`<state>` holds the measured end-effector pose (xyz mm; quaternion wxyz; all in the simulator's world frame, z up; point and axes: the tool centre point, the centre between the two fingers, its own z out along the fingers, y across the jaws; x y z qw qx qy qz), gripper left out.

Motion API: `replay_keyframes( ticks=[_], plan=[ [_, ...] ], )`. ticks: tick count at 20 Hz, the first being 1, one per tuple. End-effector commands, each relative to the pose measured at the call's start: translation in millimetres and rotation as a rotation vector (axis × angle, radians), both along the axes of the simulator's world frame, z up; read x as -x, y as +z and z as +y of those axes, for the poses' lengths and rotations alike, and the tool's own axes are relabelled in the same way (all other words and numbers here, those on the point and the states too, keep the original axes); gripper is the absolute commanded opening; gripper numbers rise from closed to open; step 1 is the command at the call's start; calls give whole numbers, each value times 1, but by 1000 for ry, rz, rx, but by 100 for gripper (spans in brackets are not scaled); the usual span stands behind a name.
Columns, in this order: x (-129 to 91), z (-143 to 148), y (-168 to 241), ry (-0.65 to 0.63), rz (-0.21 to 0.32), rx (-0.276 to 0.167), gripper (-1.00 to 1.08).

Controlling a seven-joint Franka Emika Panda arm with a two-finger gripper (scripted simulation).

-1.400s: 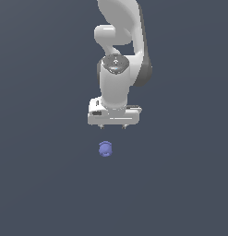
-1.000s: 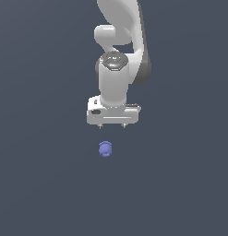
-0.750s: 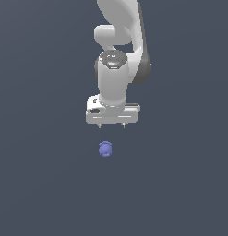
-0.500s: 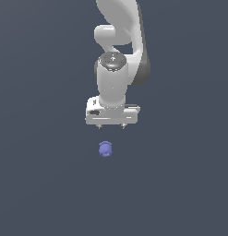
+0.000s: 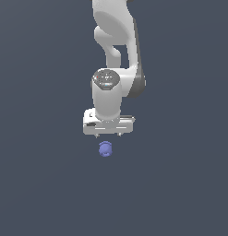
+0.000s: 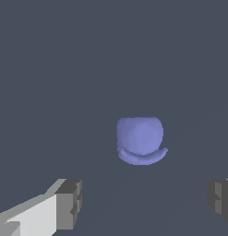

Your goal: Pick up the object and move it to a goal position.

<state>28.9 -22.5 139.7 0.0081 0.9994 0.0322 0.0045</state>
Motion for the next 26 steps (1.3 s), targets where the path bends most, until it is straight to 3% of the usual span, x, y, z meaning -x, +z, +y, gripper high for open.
replay_keyframes(
  ticks=[1, 10, 18, 26],
  plan=[
    [-6, -6, -15, 4, 4, -4, 100],
    [-17, -17, -48, 11, 9, -15, 100],
    [-17, -18, -55, 11, 11, -15, 100],
    [-16, -18, -93, 12, 10, -16, 100]
  ],
)
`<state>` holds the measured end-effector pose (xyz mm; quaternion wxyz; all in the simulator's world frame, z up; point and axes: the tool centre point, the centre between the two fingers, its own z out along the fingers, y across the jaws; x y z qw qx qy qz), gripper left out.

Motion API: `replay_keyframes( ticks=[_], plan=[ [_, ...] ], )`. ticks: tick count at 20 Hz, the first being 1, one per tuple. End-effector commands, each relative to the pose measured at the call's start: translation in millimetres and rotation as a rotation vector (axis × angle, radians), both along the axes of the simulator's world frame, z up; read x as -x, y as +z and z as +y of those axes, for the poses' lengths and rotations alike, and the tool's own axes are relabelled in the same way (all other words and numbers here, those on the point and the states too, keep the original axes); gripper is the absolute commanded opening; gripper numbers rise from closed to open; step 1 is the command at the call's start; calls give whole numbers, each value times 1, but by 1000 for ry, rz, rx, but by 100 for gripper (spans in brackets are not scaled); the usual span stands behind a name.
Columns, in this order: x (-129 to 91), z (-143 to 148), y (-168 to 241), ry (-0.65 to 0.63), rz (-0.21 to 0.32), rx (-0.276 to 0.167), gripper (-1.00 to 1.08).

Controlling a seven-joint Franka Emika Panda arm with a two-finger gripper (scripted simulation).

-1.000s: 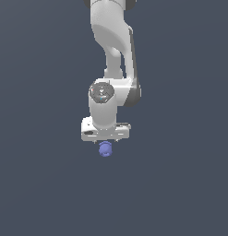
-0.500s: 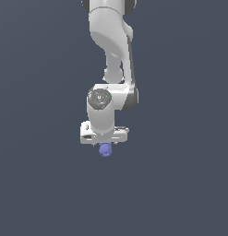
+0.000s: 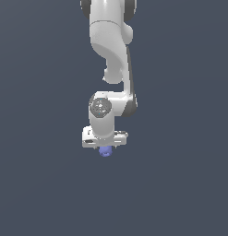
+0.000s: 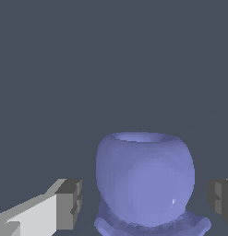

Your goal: Pick up the object and move it to a goal position.

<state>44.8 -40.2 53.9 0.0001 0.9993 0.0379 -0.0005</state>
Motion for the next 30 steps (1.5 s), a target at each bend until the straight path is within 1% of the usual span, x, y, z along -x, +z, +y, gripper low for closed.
replay_keyframes(
  ticks=[1, 6, 7, 21, 26, 30],
  plan=[
    [0, 0, -10, 0, -1, 0, 100],
    [-1, 0, -15, 0, -1, 0, 100],
    [-1, 0, -15, 0, -1, 0, -100],
    [1, 3, -14, 0, -1, 0, -100],
    [9, 15, -11, 0, -1, 0, -100],
    [22, 33, -8, 0, -1, 0, -100]
  ],
)
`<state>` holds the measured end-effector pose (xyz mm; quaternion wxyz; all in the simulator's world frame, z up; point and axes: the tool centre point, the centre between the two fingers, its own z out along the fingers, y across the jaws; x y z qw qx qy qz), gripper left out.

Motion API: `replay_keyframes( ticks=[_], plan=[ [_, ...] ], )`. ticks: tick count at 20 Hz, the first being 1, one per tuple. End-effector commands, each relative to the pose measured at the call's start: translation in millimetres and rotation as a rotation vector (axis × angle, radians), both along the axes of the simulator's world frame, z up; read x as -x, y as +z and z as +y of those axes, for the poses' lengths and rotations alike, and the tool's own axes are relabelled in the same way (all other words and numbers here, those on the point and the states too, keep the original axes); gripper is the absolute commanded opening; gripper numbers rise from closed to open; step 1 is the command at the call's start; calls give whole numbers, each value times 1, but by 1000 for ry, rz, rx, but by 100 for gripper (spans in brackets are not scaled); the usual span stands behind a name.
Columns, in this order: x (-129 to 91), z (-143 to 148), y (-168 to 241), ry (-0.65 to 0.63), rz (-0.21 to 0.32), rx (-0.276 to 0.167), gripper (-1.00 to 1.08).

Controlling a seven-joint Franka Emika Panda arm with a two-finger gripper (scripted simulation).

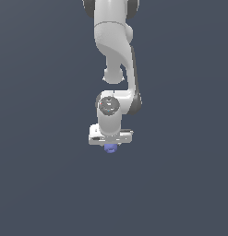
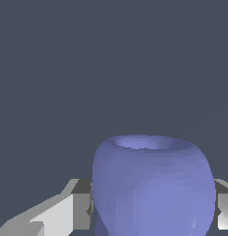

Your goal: Pick up the object and move it to a goal position.

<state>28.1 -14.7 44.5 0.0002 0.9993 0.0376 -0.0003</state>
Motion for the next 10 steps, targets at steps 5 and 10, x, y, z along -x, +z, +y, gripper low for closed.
replay_keyframes(
  ticks=[5, 10],
  plan=[
    [29, 43, 9, 1, 0, 0, -100],
    [63, 92, 19, 1, -1, 0, -100]
  ],
)
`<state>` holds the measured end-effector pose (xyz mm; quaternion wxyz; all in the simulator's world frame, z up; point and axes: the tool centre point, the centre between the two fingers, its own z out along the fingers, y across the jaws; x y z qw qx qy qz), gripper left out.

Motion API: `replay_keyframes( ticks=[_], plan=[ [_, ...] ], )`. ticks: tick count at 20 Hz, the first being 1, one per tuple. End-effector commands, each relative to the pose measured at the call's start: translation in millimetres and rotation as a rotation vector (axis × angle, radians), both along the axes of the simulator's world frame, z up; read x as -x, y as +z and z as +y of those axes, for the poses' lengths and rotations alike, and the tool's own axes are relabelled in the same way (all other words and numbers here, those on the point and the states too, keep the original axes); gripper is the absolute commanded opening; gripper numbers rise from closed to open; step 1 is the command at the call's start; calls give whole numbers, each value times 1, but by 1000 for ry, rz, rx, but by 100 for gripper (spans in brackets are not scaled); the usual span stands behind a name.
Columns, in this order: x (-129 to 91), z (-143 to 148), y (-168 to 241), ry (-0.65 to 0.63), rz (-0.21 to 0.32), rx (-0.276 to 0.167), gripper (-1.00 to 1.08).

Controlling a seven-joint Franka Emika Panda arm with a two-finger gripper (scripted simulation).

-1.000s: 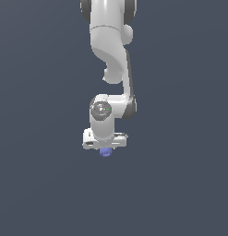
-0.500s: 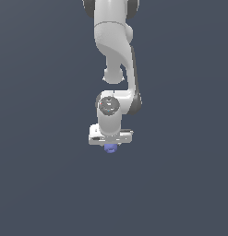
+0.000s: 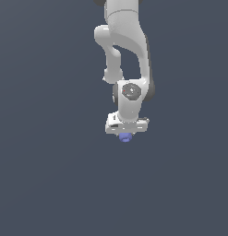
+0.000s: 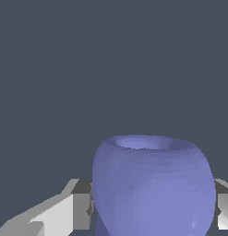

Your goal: Pick up the object and move it to a goal position.

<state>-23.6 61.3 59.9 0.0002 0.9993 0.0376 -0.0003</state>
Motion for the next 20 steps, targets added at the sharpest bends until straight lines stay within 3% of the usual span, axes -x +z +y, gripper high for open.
replay_keyframes(
  ticks=[1, 12, 20],
  plan=[
    [18, 27, 5, 1, -1, 0, -100],
    [87, 132, 27, 2, -1, 0, -100],
    [114, 178, 36, 2, -1, 0, -100]
  ],
)
